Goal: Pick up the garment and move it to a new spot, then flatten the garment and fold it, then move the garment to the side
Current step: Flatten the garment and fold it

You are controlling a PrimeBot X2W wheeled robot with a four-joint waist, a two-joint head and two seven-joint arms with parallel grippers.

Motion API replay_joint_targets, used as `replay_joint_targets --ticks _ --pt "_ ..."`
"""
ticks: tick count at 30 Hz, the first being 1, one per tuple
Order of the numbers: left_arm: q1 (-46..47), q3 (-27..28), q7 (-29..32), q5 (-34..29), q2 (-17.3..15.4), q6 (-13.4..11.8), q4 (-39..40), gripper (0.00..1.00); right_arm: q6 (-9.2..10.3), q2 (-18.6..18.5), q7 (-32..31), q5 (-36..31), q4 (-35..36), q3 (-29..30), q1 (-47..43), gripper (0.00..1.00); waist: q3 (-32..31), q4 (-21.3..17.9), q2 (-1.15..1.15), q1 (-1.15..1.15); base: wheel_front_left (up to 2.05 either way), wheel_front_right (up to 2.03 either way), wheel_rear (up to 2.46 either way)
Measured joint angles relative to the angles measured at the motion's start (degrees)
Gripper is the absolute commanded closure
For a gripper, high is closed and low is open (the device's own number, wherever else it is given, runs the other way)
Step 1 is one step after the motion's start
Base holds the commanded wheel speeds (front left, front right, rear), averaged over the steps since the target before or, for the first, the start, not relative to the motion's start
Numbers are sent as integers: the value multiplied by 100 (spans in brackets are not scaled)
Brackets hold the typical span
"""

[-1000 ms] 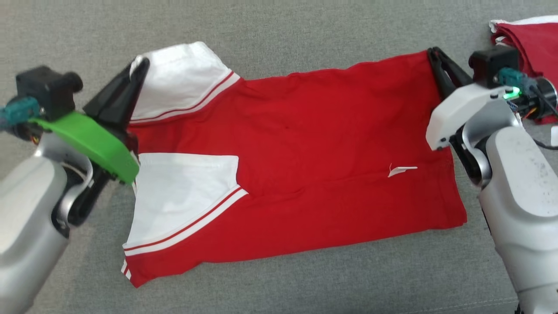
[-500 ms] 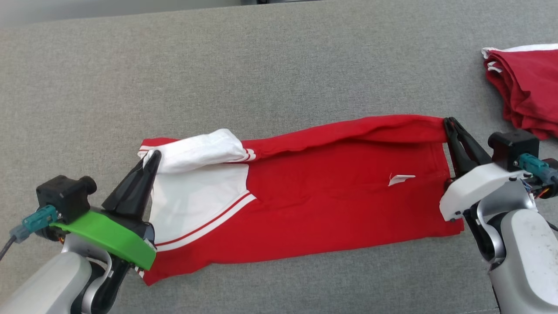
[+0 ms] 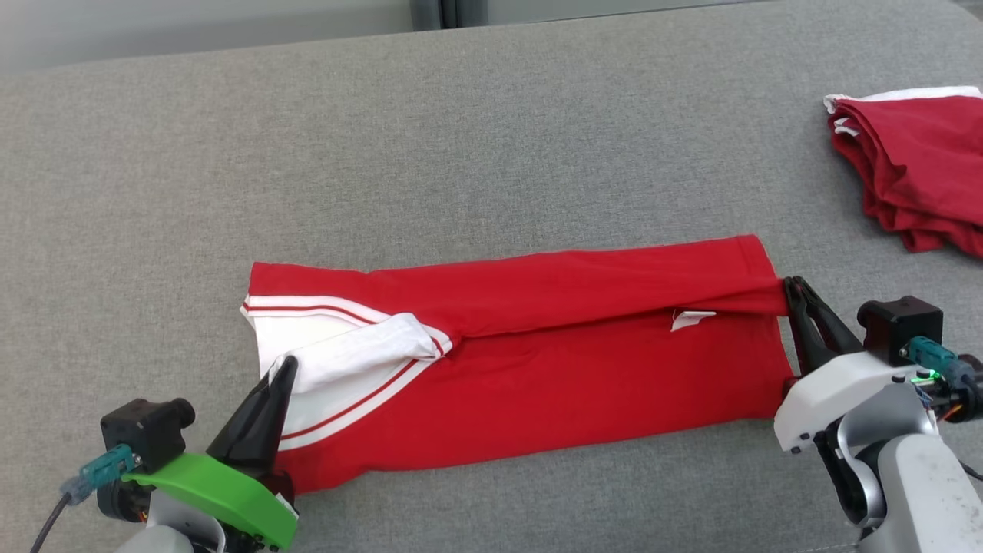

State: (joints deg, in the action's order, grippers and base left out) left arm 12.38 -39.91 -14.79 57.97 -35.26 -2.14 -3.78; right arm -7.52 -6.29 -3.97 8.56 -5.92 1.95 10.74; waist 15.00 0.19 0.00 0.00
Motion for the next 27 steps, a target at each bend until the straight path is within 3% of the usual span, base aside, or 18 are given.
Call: replay_joint_targets --ticks 2,3,4,9,18,27 --pt "-99 87 -13 -10 54 42 -47 100 0 47 38 1 -12 51 -107 0 -46 11 0 0 0 0 0" --pt "-143 122 -16 -34 79 88 -68 76 0 65 60 0 -14 89 -159 0 -70 19 0 0 0 0 0" --pt "-195 153 -16 -90 121 123 -85 0 0 90 96 0 -18 125 -209 0 -96 28 0 0 0 0 0" --pt "-469 590 -24 -224 388 185 -85 0 0 202 169 1 8 368 -428 0 -221 55 0 0 0 0 0" --pt "-1057 1870 -34 -1193 1099 56 229 0 0 298 253 -97 -21 688 -512 0 -439 113 0 0 0 0 0" --pt "-1297 2647 -34 -2063 1953 70 210 0 0 339 349 -331 -744 528 -288 0 -500 303 0 0 0 0 0"
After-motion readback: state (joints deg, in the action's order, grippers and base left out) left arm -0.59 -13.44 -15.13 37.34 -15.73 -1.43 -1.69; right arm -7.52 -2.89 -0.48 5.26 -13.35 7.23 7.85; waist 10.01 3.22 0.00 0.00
